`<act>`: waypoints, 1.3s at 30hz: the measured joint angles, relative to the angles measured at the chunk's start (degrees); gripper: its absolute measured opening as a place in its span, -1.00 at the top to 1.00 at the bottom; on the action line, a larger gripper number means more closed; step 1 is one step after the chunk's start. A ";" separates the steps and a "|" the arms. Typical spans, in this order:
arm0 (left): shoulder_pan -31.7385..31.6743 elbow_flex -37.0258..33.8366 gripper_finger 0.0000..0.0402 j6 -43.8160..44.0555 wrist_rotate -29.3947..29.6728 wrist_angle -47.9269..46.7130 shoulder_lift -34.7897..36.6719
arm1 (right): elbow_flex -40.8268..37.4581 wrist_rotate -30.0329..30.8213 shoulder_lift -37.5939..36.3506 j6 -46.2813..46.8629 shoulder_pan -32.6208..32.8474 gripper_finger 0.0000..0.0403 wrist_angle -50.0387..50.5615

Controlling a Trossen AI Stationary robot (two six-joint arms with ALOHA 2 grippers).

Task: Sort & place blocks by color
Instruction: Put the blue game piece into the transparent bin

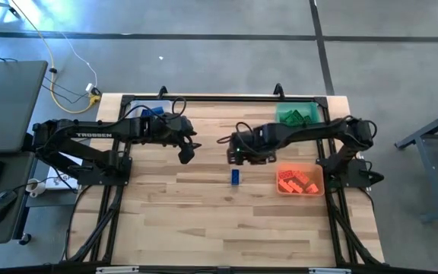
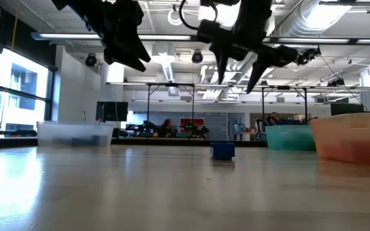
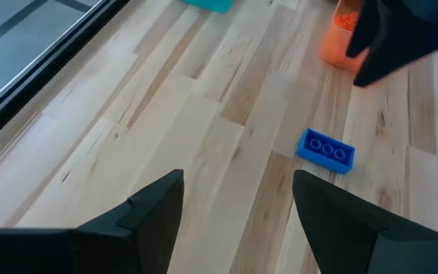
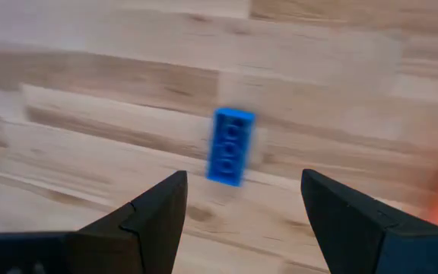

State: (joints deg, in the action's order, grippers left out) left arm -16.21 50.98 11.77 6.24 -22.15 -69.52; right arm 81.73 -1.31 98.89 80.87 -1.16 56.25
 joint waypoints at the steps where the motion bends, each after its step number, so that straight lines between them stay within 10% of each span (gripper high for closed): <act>1: 0.00 0.00 -0.16 0.00 0.00 0.00 0.00 | 0.00 1.07 0.00 1.77 0.71 -0.22 -1.28; 39: 0.00 0.00 -0.16 -1.95 0.40 -0.13 0.02 | -0.11 2.12 16.69 11.47 6.05 -0.22 -11.80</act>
State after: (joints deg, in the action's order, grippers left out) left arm -16.21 50.98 9.82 6.64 -22.28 -69.49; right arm 81.62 0.81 115.58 92.34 4.89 44.45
